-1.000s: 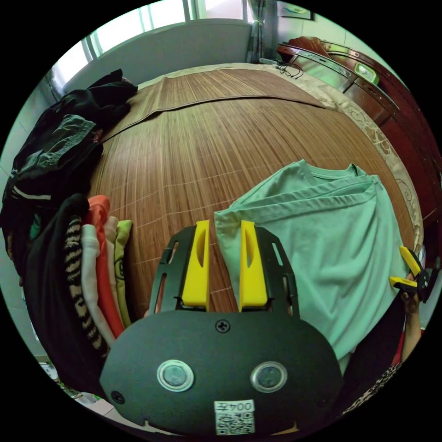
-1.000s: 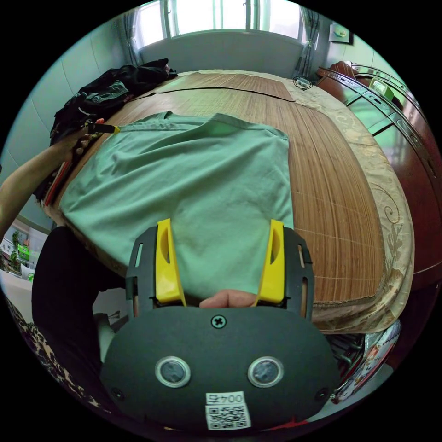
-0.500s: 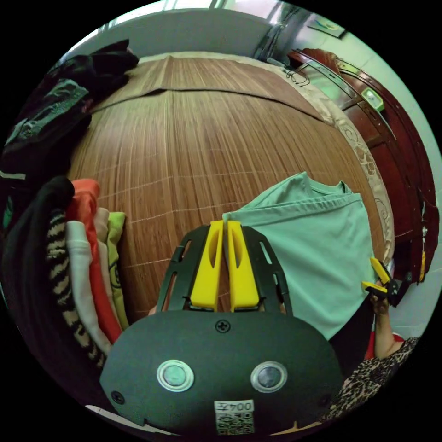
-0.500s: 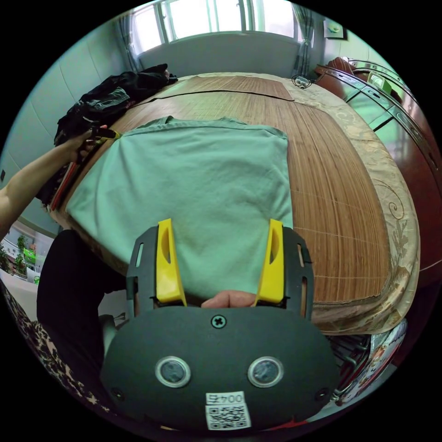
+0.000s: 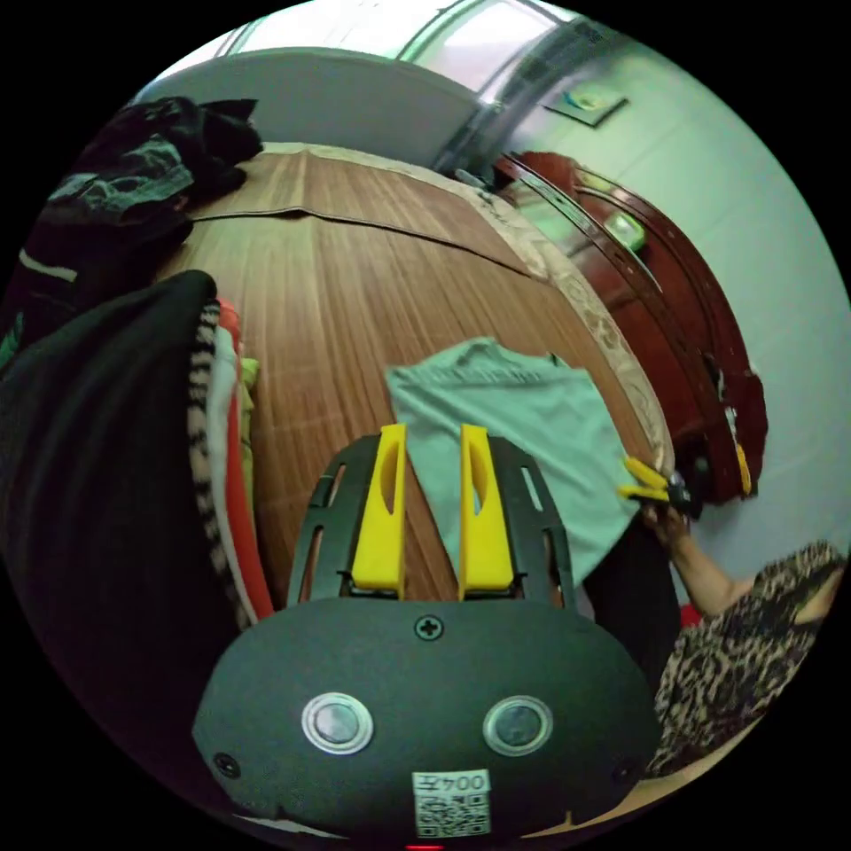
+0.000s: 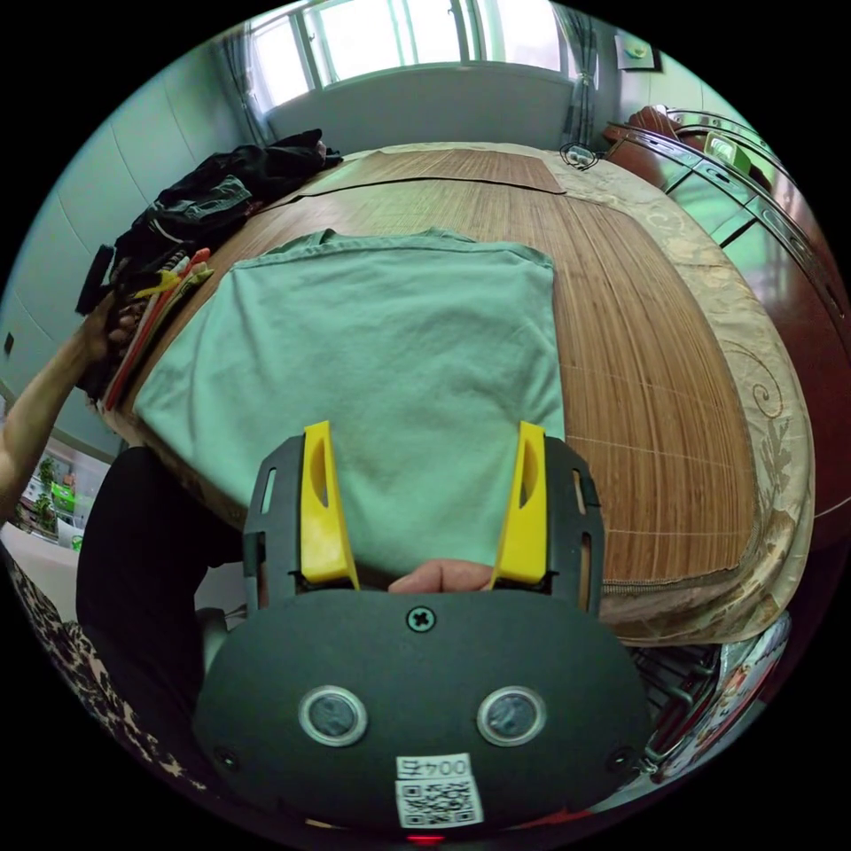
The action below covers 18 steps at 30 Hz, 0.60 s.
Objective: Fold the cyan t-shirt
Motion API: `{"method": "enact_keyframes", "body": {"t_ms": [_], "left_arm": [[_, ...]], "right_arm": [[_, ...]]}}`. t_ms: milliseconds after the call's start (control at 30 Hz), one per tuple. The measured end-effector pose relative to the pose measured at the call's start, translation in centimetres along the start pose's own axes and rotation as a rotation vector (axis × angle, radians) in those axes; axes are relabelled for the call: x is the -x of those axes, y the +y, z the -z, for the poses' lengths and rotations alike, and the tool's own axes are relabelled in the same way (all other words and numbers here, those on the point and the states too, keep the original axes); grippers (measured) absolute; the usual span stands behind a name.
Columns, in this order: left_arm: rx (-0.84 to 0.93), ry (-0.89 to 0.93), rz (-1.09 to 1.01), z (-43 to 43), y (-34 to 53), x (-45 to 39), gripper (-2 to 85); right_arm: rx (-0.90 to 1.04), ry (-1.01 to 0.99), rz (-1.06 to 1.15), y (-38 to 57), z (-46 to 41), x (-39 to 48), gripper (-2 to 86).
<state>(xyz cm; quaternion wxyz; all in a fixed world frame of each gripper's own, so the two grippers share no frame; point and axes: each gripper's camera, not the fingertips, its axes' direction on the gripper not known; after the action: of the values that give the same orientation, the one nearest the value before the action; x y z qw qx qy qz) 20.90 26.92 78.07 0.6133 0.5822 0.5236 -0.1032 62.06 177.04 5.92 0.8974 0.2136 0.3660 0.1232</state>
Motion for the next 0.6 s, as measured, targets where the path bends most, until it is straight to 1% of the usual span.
{"method": "enact_keyframes", "body": {"t_ms": [100, 233, 367, 600], "left_arm": [[0.087, 0.001, -0.109, 0.8, 7.5, -4.5, 8.4], [0.168, -0.076, -0.148, 0.4, 16.5, -8.6, 8.7], [0.140, -0.139, -0.133, 0.1, 19.3, -10.3, 8.8], [0.114, -0.250, -0.093, 0.5, 19.8, -11.6, 7.8]], "right_arm": [[0.003, 0.007, 0.002, 0.3, 0.1, 0.2, 27.1], [0.002, 0.004, 0.003, 0.8, 0.3, 0.2, 27.3], [-0.005, -0.021, -0.001, 1.3, 0.6, 0.0, 27.8], [-0.045, -0.088, -0.073, 2.3, 1.4, -1.5, 25.8]]}}
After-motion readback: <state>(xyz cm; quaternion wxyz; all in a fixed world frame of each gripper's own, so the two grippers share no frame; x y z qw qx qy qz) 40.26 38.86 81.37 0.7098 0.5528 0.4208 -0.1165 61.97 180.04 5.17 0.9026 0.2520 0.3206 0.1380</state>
